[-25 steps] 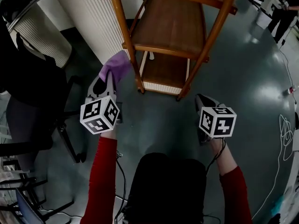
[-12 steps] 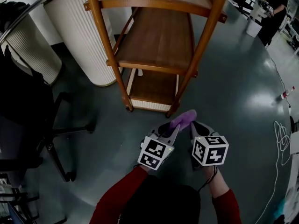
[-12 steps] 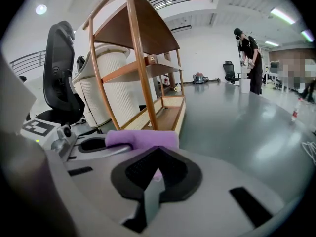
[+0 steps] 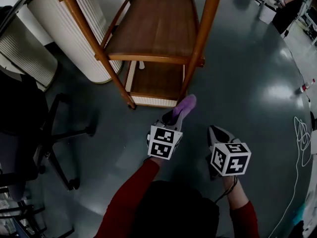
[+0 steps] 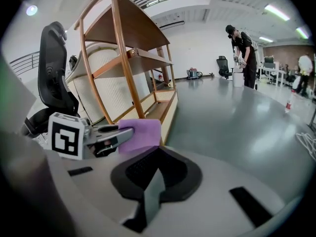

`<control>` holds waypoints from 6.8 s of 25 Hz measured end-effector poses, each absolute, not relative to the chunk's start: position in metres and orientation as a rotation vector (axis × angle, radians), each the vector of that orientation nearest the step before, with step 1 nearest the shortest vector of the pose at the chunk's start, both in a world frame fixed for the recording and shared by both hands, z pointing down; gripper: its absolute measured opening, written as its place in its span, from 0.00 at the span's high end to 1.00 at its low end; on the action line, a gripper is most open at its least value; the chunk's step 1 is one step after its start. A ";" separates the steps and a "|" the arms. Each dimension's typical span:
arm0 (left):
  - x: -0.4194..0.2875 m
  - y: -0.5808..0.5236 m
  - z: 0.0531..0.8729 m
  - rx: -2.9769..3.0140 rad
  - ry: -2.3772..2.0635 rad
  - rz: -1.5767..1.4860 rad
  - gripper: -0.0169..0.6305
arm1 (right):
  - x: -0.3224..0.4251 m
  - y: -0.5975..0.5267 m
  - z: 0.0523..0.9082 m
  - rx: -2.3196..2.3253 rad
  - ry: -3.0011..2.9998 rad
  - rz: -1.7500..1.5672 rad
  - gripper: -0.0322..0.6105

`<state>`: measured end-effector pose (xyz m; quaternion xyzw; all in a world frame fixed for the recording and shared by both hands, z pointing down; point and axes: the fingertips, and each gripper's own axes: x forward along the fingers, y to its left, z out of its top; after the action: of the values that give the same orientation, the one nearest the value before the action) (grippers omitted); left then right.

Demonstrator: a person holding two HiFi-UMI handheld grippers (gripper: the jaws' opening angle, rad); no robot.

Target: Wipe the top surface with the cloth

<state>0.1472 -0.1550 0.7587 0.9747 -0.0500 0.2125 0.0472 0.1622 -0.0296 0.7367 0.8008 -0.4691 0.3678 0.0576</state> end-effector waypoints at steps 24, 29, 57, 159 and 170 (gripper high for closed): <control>-0.025 -0.334 0.776 2.697 -0.952 0.639 0.90 | 0.131 -0.086 0.746 2.324 -1.524 1.093 0.95; -0.021 -0.333 0.624 2.997 -0.919 0.333 0.90 | 0.114 -0.100 0.713 2.280 -1.580 1.031 0.95; 0.022 -0.309 0.320 3.281 -0.854 -0.528 0.90 | 0.109 -0.145 0.632 2.289 -1.715 0.752 0.95; 0.127 -0.165 0.725 2.985 -0.223 0.412 0.90 | 0.162 -0.033 0.712 2.498 -1.490 0.952 0.95; 0.076 -0.141 0.440 3.043 -0.233 0.326 0.90 | 0.168 -0.035 0.446 2.524 -1.692 0.846 0.95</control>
<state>0.0760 -0.1413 0.4404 0.9908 -0.0759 0.1062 0.0364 0.1677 -0.0349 0.4461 0.8003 -0.5364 0.2680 -0.0064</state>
